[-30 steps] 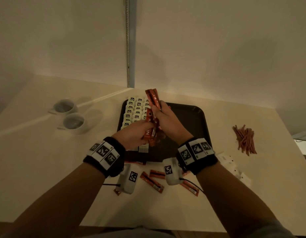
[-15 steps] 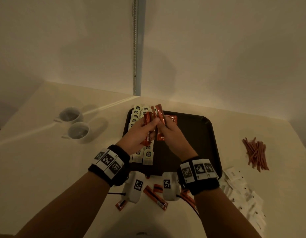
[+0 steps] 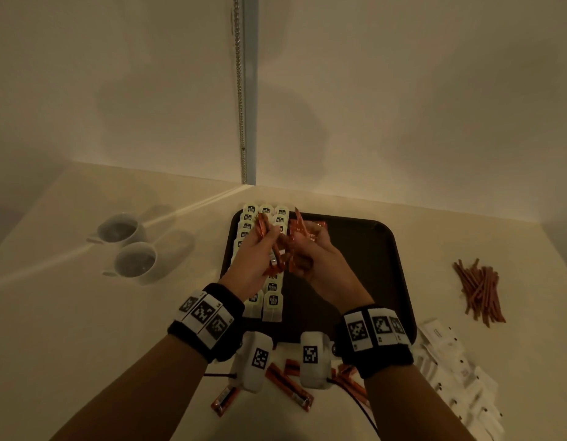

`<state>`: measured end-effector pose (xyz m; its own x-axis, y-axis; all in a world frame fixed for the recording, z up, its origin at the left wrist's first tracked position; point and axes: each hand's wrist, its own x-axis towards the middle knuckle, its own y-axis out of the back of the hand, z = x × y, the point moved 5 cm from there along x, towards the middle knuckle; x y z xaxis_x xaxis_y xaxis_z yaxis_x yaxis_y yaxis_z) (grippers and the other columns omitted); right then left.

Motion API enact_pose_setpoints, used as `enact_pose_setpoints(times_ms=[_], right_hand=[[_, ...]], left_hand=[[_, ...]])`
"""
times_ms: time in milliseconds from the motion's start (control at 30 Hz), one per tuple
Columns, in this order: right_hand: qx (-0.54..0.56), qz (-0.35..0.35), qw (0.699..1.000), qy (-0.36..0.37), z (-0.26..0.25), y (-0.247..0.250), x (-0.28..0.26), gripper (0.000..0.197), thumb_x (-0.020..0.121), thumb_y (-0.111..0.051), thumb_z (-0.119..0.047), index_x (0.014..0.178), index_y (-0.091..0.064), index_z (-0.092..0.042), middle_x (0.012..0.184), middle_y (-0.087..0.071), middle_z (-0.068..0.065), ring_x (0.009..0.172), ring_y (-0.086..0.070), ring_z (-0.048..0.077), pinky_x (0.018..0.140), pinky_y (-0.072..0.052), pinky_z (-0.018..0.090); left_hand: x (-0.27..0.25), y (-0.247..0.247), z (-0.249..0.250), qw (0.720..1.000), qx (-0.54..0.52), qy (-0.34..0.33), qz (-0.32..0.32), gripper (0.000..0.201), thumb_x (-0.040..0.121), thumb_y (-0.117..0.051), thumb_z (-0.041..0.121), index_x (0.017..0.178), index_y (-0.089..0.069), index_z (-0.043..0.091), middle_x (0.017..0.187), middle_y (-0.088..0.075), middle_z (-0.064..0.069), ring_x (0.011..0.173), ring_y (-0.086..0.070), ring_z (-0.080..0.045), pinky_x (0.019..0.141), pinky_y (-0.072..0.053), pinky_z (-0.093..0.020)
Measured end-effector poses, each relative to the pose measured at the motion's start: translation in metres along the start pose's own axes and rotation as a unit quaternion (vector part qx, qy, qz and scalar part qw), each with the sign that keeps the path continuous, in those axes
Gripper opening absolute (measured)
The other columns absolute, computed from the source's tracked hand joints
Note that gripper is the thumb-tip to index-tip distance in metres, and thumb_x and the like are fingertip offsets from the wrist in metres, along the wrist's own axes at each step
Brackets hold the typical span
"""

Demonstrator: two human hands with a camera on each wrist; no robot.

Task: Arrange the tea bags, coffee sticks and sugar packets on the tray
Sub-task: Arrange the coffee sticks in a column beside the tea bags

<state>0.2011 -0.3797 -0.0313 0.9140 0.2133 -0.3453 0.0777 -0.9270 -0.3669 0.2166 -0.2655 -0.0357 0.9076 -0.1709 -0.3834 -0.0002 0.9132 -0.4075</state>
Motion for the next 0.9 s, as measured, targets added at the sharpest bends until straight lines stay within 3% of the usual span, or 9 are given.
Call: enact_pose_setpoints(times_ms=[67, 167, 300, 433, 567, 667, 733, 800, 900], right_hand=[[0.035, -0.014, 0.999, -0.028, 0.002, 0.002, 0.001, 0.01, 0.096, -0.042, -0.01, 0.105, -0.042, -0.015, 0.073, -0.042, 0.002, 0.059, -0.037, 0.012, 0.054, -0.035, 0.025], [0.018, -0.048, 0.997, -0.063, 0.002, 0.0, -0.001, 0.008, 0.097, -0.039, -0.012, 0.093, -0.046, -0.012, 0.07, -0.045, 0.001, 0.058, -0.04, 0.012, 0.053, -0.037, 0.023], [-0.182, -0.027, 0.983, -0.012, -0.007, 0.002, 0.0, 0.016, 0.098, -0.046, -0.019, 0.094, -0.061, -0.014, 0.073, -0.055, 0.0, 0.06, -0.05, 0.007, 0.057, -0.047, 0.019], [-0.283, 0.054, 0.955, 0.072, -0.024, 0.012, 0.004, 0.014, 0.09, -0.058, -0.019, 0.103, -0.062, -0.014, 0.091, -0.065, 0.01, 0.074, -0.061, 0.018, 0.068, -0.056, 0.028], [-0.319, 0.03, 0.945, 0.063, -0.023, 0.007, 0.005, 0.009, 0.087, -0.062, -0.017, 0.092, -0.061, -0.01, 0.089, -0.066, 0.008, 0.074, -0.064, 0.01, 0.064, -0.052, 0.018], [-0.299, -0.009, 0.952, 0.057, -0.021, 0.002, 0.004, 0.032, 0.083, -0.065, -0.005, 0.11, -0.057, -0.02, 0.099, -0.067, 0.009, 0.086, -0.068, 0.012, 0.071, -0.055, 0.023], [-0.243, -0.003, 0.968, 0.069, -0.024, 0.0, 0.002, 0.058, 0.08, -0.067, 0.001, 0.12, -0.045, -0.035, 0.104, -0.065, 0.009, 0.093, -0.068, 0.022, 0.078, -0.057, 0.035], [-0.189, 0.01, 0.978, 0.087, -0.026, 0.003, 0.001, 0.075, 0.078, -0.068, 0.003, 0.128, -0.032, -0.041, 0.108, -0.061, 0.001, 0.097, -0.067, 0.024, 0.079, -0.058, 0.04], [-0.188, 0.022, 0.978, 0.082, -0.026, 0.008, 0.002, 0.062, 0.081, -0.066, -0.002, 0.129, -0.039, -0.03, 0.112, -0.058, 0.002, 0.096, -0.067, 0.022, 0.079, -0.058, 0.039]], left_hand=[[0.004, 0.008, 0.004, 0.999, 0.032, -0.033, 0.024, 0.011, 0.097, -0.052, 0.021, 0.088, -0.055, 0.017, 0.064, -0.053, 0.0, 0.055, -0.055, -0.012, 0.055, -0.047, -0.028], [0.009, 0.015, 0.008, 0.993, 0.104, -0.058, 0.016, 0.009, 0.089, -0.065, 0.023, 0.096, -0.062, 0.018, 0.055, -0.05, 0.002, 0.045, -0.045, -0.011, 0.049, -0.04, -0.028], [0.01, 0.02, 0.01, 0.995, 0.087, -0.04, 0.03, 0.011, 0.087, -0.067, 0.016, 0.097, -0.067, 0.013, 0.078, -0.068, -0.003, 0.059, -0.063, -0.009, 0.06, -0.056, -0.027], [0.011, 0.025, 0.007, 0.998, 0.031, -0.016, 0.049, 0.014, 0.087, -0.067, 0.014, 0.101, -0.067, 0.013, 0.094, -0.073, -0.005, 0.083, -0.07, -0.013, 0.062, -0.055, -0.024], [0.011, 0.023, 0.013, 0.996, 0.065, -0.028, 0.049, 0.012, 0.085, -0.069, 0.014, 0.097, -0.068, 0.013, 0.084, -0.07, -0.006, 0.068, -0.065, -0.014, 0.054, -0.051, -0.024], [0.012, 0.021, 0.018, 0.987, 0.144, -0.047, 0.044, 0.014, 0.083, -0.072, 0.02, 0.092, -0.068, 0.011, 0.069, -0.063, -0.007, 0.056, -0.055, -0.016, 0.05, -0.044, -0.027], [0.01, 0.02, 0.019, 0.984, 0.169, -0.048, 0.034, 0.015, 0.082, -0.073, 0.025, 0.092, -0.07, 0.014, 0.076, -0.064, -0.011, 0.064, -0.055, -0.024, 0.057, -0.045, -0.031], [0.007, 0.021, 0.016, 0.98, 0.196, -0.032, 0.016, 0.017, 0.079, -0.075, 0.028, 0.092, -0.07, 0.018, 0.081, -0.066, -0.01, 0.068, -0.056, -0.023, 0.059, -0.045, -0.031], [0.002, 0.018, 0.01, 0.968, 0.249, -0.001, -0.023, 0.023, 0.078, -0.076, 0.024, 0.098, -0.068, 0.016, 0.07, -0.068, -0.002, 0.049, -0.054, -0.005, 0.043, -0.039, -0.018]])
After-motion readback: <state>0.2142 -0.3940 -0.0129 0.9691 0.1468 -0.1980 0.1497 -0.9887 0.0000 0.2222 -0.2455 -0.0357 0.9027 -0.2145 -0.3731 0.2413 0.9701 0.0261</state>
